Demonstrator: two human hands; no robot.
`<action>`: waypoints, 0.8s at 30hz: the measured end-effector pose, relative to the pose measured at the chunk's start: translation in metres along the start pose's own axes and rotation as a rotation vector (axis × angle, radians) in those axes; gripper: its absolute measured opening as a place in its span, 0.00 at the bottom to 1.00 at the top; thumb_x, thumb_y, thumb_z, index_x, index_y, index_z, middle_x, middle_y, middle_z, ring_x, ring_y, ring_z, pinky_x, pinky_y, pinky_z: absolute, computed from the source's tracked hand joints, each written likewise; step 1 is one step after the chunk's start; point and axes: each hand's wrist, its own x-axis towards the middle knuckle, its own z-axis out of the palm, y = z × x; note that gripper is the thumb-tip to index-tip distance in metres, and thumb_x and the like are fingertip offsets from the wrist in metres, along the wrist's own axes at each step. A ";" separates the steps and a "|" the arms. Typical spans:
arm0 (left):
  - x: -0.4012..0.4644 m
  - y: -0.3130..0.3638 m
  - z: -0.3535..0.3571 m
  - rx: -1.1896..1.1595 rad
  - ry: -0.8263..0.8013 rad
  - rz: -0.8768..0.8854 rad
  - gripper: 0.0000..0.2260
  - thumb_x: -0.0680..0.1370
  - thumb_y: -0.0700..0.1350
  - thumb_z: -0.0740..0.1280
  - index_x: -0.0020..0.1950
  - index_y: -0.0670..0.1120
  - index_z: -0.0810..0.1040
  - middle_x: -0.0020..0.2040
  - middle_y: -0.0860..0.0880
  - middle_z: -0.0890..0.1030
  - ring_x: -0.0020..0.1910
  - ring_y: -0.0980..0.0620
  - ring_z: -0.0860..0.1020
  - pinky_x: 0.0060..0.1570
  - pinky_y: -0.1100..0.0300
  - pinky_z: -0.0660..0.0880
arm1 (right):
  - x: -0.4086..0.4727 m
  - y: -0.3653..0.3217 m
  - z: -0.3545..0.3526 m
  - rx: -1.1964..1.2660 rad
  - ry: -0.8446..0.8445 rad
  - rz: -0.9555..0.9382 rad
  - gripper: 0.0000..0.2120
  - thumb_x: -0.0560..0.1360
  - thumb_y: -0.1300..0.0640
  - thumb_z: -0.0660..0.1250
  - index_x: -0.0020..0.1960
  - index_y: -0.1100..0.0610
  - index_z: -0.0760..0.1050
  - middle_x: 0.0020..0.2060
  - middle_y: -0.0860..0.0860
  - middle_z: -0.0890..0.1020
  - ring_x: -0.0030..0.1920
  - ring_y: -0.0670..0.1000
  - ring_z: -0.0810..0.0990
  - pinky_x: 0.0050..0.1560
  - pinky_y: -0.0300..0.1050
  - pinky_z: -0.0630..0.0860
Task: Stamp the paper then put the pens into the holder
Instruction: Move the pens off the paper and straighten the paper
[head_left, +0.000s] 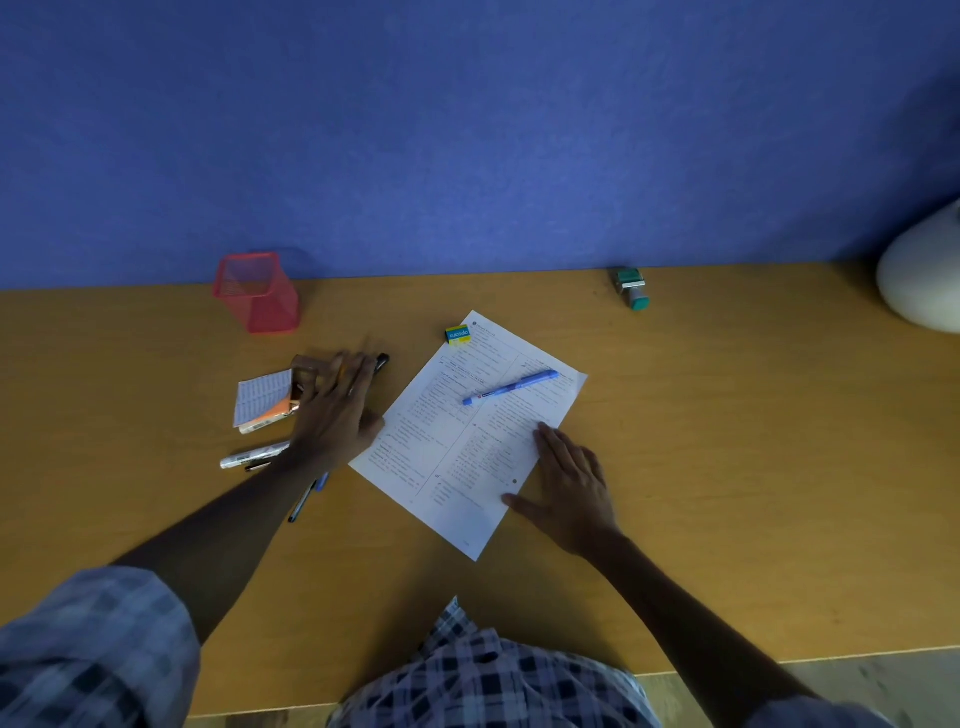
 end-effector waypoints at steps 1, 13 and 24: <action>0.003 0.003 0.000 -0.006 -0.004 0.004 0.39 0.70 0.54 0.72 0.76 0.43 0.60 0.75 0.43 0.64 0.75 0.40 0.60 0.66 0.36 0.61 | 0.000 0.000 0.000 0.000 -0.003 0.000 0.49 0.68 0.24 0.53 0.77 0.55 0.55 0.77 0.50 0.61 0.76 0.53 0.62 0.74 0.59 0.59; 0.055 0.062 0.002 0.009 0.115 0.227 0.35 0.75 0.66 0.54 0.73 0.43 0.65 0.75 0.43 0.66 0.74 0.42 0.63 0.70 0.39 0.59 | 0.000 0.005 0.003 0.016 -0.019 0.011 0.47 0.69 0.25 0.56 0.78 0.54 0.52 0.78 0.48 0.58 0.76 0.53 0.60 0.75 0.60 0.58; 0.097 0.113 0.014 0.061 0.103 0.411 0.32 0.77 0.67 0.50 0.78 0.53 0.57 0.78 0.42 0.59 0.76 0.41 0.59 0.70 0.38 0.60 | -0.002 0.006 0.005 0.070 -0.009 0.025 0.47 0.69 0.25 0.56 0.78 0.52 0.52 0.78 0.47 0.57 0.77 0.51 0.58 0.76 0.58 0.52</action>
